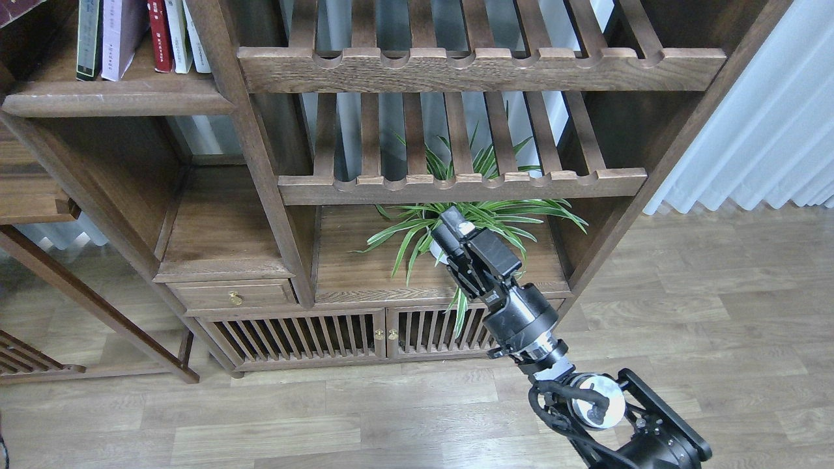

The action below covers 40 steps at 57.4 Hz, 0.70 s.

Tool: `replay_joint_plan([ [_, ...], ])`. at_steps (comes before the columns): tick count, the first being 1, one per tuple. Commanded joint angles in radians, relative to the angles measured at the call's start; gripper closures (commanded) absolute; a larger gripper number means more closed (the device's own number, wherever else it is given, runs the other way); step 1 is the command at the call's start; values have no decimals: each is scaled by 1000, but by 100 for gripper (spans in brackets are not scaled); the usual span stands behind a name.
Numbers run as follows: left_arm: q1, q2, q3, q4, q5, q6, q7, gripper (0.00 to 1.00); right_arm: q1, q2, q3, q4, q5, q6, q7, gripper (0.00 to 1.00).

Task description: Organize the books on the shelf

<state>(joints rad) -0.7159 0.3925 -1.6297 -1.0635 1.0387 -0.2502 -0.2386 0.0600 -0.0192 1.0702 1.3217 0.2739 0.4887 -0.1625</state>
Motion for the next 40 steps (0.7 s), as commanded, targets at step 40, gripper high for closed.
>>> replay_joint_plan([
  [40,-293,6,309,451,-12,77,-250,100,18,19,7,2,1,0,3,36],
])
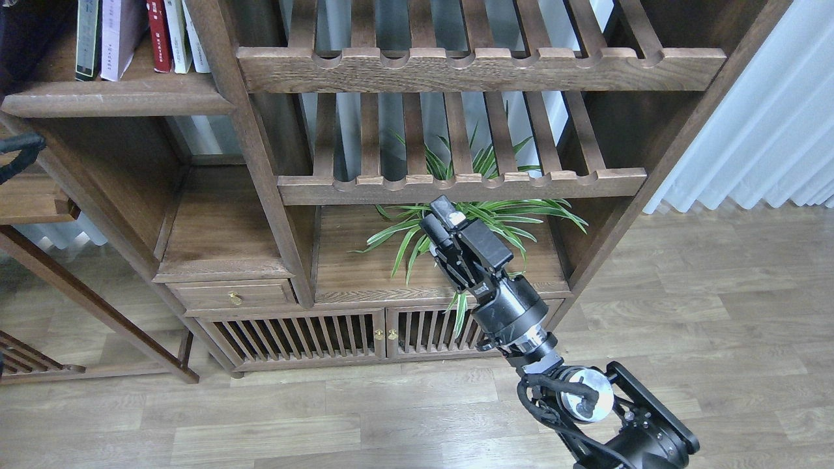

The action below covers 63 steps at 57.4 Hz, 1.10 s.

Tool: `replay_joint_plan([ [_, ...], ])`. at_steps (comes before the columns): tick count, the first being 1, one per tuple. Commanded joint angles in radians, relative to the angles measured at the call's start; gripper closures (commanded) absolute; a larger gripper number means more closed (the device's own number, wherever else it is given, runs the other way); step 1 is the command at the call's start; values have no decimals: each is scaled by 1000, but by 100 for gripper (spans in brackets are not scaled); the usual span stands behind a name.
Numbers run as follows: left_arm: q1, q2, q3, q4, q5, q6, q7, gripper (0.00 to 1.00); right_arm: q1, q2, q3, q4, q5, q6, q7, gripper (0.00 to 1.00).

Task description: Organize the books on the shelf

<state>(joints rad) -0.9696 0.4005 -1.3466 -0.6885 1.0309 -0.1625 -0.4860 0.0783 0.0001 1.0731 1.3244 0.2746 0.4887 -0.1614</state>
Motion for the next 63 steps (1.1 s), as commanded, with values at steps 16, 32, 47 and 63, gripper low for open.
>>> replay_joint_plan([
  [16,-83,0,118,147,-40,-12,-3,100,0,0,13,-1,0,0,2,35],
  [32,-72,11,141,147,-100,-12,-3,94,0,0,31,-2,0,0,2,35],
  [47,-61,12,139,147,-112,-9,-3,68,3,0,31,-2,-2,0,0,35],
  [63,-63,0,144,139,-121,-11,-3,63,3,0,31,-5,0,0,2,35],
])
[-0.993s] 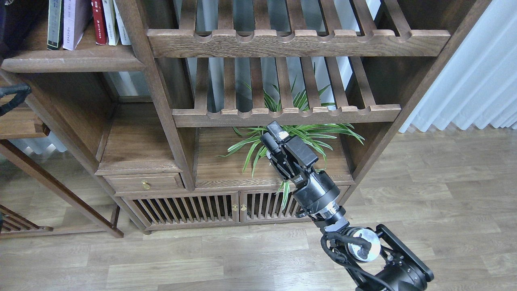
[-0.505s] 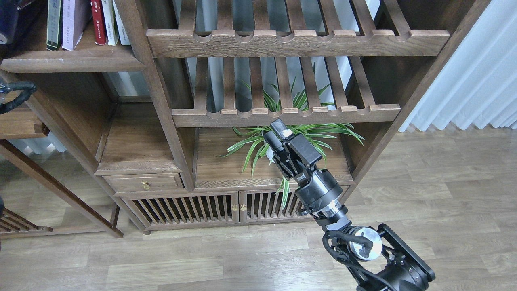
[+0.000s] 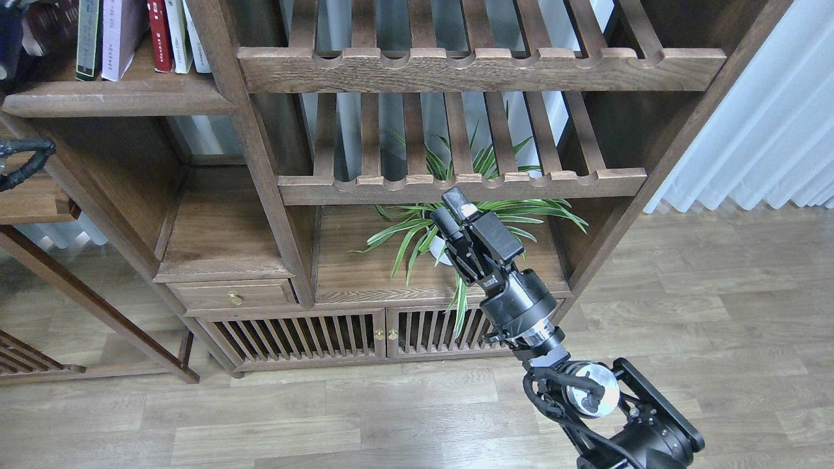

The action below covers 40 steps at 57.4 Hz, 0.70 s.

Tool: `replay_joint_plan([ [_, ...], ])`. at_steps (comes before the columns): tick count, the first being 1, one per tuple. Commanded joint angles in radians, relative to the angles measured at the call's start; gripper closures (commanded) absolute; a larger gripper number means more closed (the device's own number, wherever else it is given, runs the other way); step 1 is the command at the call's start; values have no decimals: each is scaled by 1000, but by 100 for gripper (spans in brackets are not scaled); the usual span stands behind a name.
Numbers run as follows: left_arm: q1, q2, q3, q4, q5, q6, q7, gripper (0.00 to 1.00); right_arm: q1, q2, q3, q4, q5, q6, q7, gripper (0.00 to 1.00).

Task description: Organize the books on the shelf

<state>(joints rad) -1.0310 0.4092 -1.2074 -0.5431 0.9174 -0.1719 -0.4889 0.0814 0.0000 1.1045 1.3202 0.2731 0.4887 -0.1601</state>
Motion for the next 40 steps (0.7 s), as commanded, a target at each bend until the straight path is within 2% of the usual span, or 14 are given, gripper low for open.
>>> replay_joint_plan([
  [1,-3,-10,6,-8,-12,-1,0,63,0,0,0,-1,2,0,1,35],
  [10,-18,-30,6,-27,-41,-1,0,62,0,0,1,-1,2,0,1,35],
  [25,-26,-41,-8,-127,-158,-4,0,60,0,-6,1,-1,1,0,1,35],
  [34,-15,-46,-12,-215,-291,-6,0,50,1,-6,3,-1,2,0,1,35],
  [40,23,-43,-15,-320,-371,-11,0,42,6,-5,6,-1,2,0,-1,35],
])
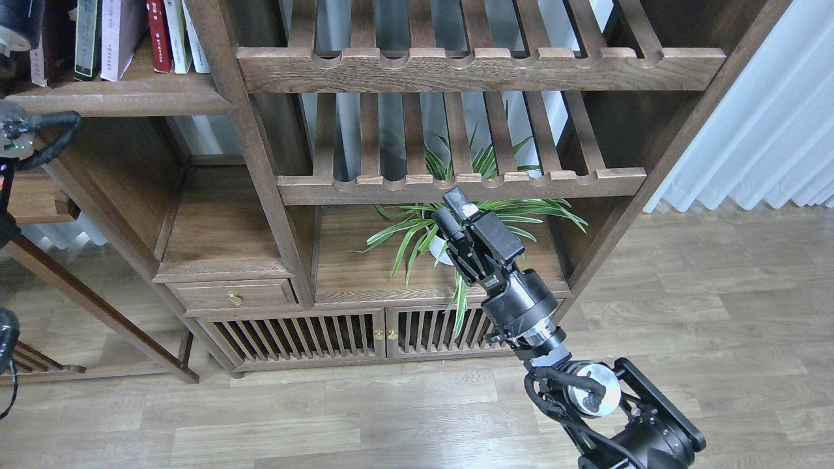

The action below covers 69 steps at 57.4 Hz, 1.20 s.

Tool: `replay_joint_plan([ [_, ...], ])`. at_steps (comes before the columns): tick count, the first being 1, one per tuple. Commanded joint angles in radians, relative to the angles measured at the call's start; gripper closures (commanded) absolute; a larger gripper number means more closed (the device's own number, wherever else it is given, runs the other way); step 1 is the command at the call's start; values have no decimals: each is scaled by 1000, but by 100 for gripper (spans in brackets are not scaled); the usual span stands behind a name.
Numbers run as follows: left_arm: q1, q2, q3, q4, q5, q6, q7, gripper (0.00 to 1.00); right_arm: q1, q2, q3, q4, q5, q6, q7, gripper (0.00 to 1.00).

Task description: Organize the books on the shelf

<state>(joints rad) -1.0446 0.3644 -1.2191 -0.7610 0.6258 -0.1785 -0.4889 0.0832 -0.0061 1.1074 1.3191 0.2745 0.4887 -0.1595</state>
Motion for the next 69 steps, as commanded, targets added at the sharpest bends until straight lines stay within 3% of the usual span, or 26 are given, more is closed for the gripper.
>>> replay_joint_plan([
  [1,50,2,-5,-136,-93,-4,0,42,7,1,5,0,0,0,-2,35],
  [12,227,7,-74,-403,-121,-6,0,30,12,-2,12,0,-1,0,-2,32],
  [21,365,-2,-134,-544,-123,-25,0,3,27,-2,23,2,0,0,-2,26],
  [22,391,-2,-141,-563,-123,-62,0,1,35,0,23,2,0,0,-2,24],
  [30,436,-19,-151,-567,-124,-200,0,0,52,6,23,3,0,0,-2,21],
  [38,529,-131,-146,-571,-124,-310,0,0,78,6,16,3,0,0,-2,19],
  [49,617,-363,-123,-571,-124,-310,0,0,87,6,11,5,0,0,-2,17],
  [69,753,-364,27,-566,-124,-310,0,1,95,6,9,5,-1,0,-2,16],
])
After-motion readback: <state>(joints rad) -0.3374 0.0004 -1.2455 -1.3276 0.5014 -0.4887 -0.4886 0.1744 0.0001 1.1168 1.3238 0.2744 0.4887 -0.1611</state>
